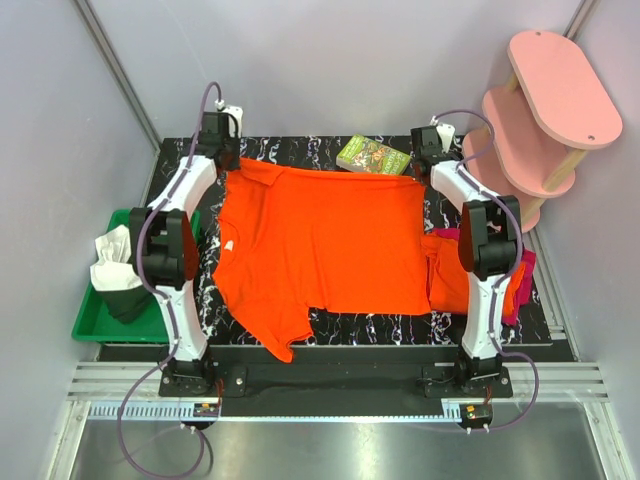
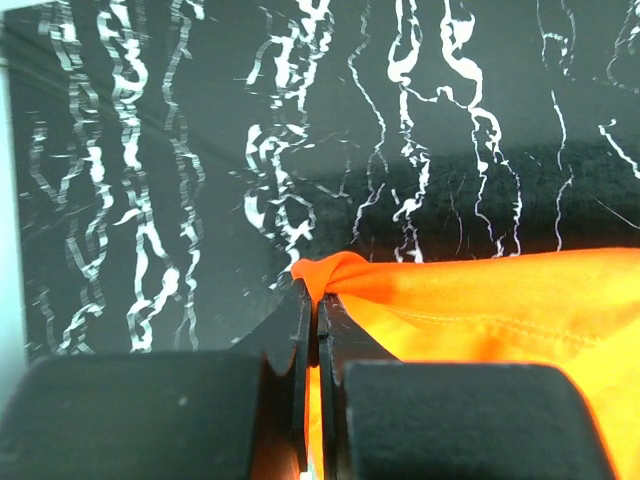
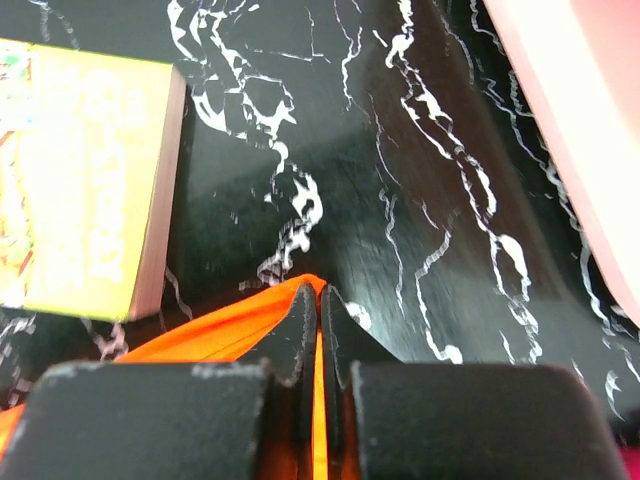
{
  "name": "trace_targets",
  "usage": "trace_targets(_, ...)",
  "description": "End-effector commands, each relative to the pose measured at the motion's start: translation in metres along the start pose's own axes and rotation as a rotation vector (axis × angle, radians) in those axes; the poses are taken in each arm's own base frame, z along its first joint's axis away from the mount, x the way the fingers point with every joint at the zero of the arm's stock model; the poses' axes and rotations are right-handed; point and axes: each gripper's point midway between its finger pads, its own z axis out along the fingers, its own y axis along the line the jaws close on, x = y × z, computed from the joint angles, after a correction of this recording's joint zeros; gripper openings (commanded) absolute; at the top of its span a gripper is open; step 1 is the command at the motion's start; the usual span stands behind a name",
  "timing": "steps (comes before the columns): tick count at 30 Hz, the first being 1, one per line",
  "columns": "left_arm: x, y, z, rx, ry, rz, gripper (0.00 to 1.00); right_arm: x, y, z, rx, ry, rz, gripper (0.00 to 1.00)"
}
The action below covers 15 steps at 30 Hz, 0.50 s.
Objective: Fold and stack the t-shirts
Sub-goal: Flatten out the tshirt, then fold the flattened tshirt in 1/3 of the way
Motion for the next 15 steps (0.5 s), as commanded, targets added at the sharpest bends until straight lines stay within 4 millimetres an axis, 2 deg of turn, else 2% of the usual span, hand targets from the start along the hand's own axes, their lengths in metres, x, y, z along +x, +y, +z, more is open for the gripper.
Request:
trace_targets(1, -0.026, 0.004, 0.014, -0.058, -0.064, -0.008, 0.00, -0.023, 0.005, 0.019, -0.007, -0.040, 0.042, 0.00)
trace_targets(2, -0.027, 0.002, 0.022, -0.058, -0.063, -0.009, 0.00, -0.017, 0.006, 0.028, -0.003, -0.026, 0.035, 0.00)
trace_targets(4, -0.029, 0.001, 0.029, -0.060, -0.064, -0.011, 0.00, -0.026, 0.013, 0.033, -0.016, -0.042, 0.042, 0.00)
trace_targets(5, -0.032, 0.001, 0.035, -0.066, -0.067, -0.013, 0.00, -0.022, 0.013, 0.039, -0.013, -0.033, 0.036, 0.00)
trace_targets(6, -0.033, 0.000, 0.037, -0.067, -0.067, -0.012, 0.00, -0.028, 0.016, 0.040, -0.021, -0.044, 0.039, 0.00)
trace_targets(8, -0.036, 0.001, 0.042, -0.076, -0.074, -0.013, 0.00, -0.027, 0.020, 0.045, -0.025, -0.040, 0.035, 0.00)
trace_targets(11, -0.041, 0.002, 0.043, -0.085, -0.081, -0.012, 0.00, -0.033, 0.024, 0.048, -0.037, -0.050, 0.040, 0.00)
trace_targets(15, -0.046, 0.008, 0.038, -0.109, -0.092, -0.018, 0.00, -0.046, 0.030, 0.042, -0.064, -0.070, 0.051, 0.00)
